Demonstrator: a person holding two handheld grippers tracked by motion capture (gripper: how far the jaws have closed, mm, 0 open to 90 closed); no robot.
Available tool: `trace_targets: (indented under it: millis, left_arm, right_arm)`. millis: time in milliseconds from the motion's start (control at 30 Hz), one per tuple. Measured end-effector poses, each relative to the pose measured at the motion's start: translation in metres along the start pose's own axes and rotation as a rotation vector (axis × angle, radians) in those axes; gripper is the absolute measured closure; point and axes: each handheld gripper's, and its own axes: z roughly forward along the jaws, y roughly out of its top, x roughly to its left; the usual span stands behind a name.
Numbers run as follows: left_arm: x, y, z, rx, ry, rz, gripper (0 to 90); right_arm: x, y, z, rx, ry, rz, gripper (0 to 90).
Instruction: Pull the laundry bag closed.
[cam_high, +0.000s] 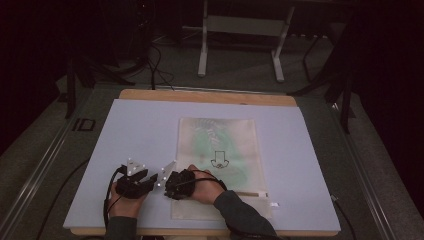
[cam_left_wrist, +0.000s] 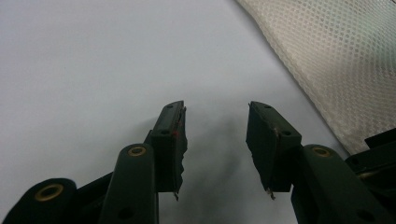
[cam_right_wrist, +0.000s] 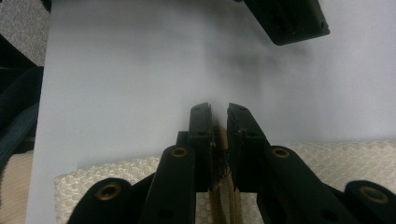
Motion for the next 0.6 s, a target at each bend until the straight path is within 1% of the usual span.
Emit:
trace_targets:
  millis: [167,367,600]
  left_arm:
    - [0.000,0.000,0.000,0.000,-0.001,0.000,56.5]
    - [0.000,0.000,0.000,-0.001,0.000,0.000,56.4]
    - [0.001,0.000,-0.001,-0.004,0.001,-0.002,56.1]
  right_arm:
    - [0.000,0.000,-0.001,-0.015,-0.006,0.008,80.9]
    - [0.000,0.001,-0.004,-0.032,-0.013,0.004,80.9]
    - [0.001,-0.001,-0.017,-0.068,-0.019,0.010,80.9]
